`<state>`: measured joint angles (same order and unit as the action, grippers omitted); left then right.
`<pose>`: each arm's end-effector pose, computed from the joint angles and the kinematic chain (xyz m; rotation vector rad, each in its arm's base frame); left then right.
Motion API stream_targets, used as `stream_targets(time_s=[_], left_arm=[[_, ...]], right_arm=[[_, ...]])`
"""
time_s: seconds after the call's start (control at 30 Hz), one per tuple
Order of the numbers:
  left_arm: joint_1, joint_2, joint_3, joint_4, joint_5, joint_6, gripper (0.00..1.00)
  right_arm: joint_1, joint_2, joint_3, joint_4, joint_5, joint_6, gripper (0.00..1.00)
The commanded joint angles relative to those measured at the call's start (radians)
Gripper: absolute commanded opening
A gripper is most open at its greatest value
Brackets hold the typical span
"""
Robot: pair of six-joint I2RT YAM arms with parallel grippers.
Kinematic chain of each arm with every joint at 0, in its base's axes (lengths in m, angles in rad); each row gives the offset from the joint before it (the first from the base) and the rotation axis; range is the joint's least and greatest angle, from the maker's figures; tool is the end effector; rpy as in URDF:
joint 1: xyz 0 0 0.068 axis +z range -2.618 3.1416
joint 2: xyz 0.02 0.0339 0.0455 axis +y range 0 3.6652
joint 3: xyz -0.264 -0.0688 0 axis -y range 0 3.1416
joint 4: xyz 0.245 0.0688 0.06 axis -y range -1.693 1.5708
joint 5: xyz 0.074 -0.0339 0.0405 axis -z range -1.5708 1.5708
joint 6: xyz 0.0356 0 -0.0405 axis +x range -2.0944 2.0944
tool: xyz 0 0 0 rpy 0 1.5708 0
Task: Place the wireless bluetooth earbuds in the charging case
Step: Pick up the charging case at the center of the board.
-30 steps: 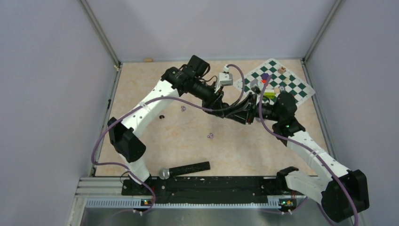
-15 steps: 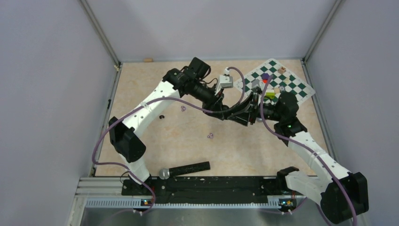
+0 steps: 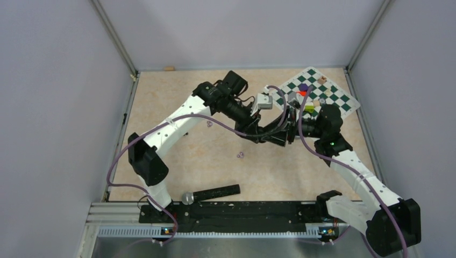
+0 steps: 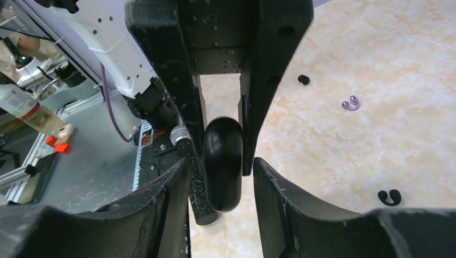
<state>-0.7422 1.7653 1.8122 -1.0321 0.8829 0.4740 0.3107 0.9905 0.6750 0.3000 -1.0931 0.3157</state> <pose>0.2514 -0.2679 0.3634 1.6619 1.7853 -1.2282 0.1971 0.0965 0.3139 -0.8954 1.5033 1.3241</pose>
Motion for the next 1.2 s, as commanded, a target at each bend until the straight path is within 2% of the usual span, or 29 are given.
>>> stream_targets(time_s=[0.0,0.17,0.4,0.7,0.83,1.07,1.17], left_arm=[[-0.025,0.033,0.035,-0.034,-0.008,0.033,0.14],[-0.031,0.041,0.058,-0.047,-0.011,0.036,0.14],[-0.031,0.023,0.058,-0.041,-0.017,0.026,0.13],[-0.031,0.020,0.051,-0.036,-0.019,0.025,0.13],[-0.031,0.022,0.051,-0.037,-0.019,0.026,0.13],[-0.031,0.030,0.058,-0.036,-0.020,0.023,0.13],[-0.031,0.030,0.059,-0.036,-0.022,0.020,0.13]], right_arm=[[-0.009,0.001,0.036,0.043,-0.043,-0.010,0.45],[-0.010,0.004,0.035,0.029,-0.066,-0.033,0.29],[-0.009,0.010,0.042,-0.012,-0.077,-0.074,0.29],[0.002,0.010,0.042,-0.014,-0.079,-0.074,0.39],[0.004,0.010,0.043,-0.014,-0.078,-0.072,0.31],[0.014,0.016,0.046,-0.025,-0.074,-0.081,0.31],[0.015,0.018,0.049,-0.037,-0.064,-0.086,0.22]])
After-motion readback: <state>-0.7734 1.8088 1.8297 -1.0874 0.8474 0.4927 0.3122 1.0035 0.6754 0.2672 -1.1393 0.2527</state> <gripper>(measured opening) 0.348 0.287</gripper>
